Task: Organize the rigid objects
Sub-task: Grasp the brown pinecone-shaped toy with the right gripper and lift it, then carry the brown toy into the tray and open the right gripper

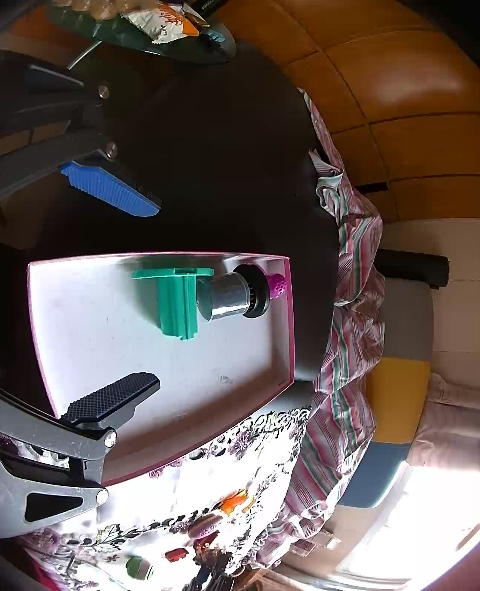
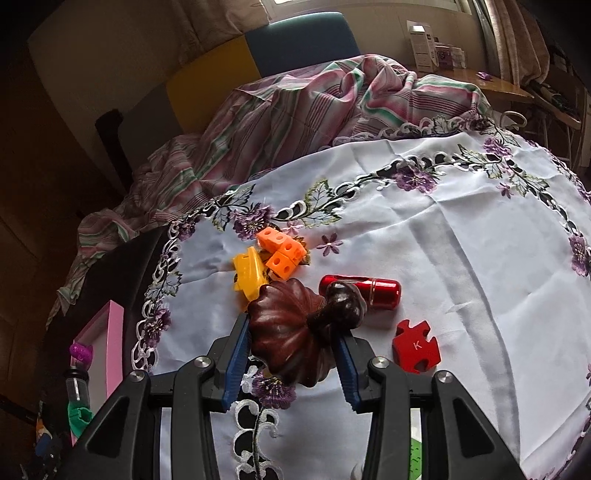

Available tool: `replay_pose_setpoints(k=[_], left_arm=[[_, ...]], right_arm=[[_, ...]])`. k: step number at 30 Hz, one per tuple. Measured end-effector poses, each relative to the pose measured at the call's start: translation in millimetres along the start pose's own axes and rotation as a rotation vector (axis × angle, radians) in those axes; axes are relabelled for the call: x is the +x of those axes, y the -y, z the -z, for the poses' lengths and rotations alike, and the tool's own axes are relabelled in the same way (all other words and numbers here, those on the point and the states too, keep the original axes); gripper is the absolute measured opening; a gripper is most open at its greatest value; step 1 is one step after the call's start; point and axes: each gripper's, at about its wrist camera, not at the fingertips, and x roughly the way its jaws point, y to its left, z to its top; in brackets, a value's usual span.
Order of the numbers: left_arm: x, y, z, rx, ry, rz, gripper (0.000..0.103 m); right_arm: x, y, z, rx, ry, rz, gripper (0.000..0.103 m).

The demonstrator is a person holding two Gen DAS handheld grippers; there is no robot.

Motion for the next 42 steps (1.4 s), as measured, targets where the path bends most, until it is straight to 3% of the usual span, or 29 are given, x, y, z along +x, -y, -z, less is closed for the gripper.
replay_pose_setpoints(k=[4,11,22,29,34,42], left_arm=[[0.0,-0.5,0.5,-0.003,-0.002,-0.002,0.087],[2.0,-3.7,0.4,-0.012,-0.012,0.004,0.087],[-1.8,-25.1,0.7,-0.062,-0.001,0.003,0.087],[-5.1,-53.4,3.8,-0.118,0.013,-0.040,0.087],[-5.9,-76.2,6.7,-0.166,0.015,-0.065,0.087],[-3.1,-96.6,12.2,-0.208,0.006,-0.081,0.087]], right_arm=[[-2.9,-4.6,0.8,-0.009,0.009,-0.037,0.043],[-1.0,-20.9,5.6,-0.042,-0.030,-0.187,0.043],[-4.4,-108.1,42.2,-0.259,-0.147,-0.358,0.043],[-5.0,-187.6,81.1,-0.385,-0.219,-0.480,0.043],[12.6,-249.5,123.0,-0.456,-0.329,-0.566,0.043],[43.7,-309.4,188.9,-0.552,-0.481,-0.537,0.045]])
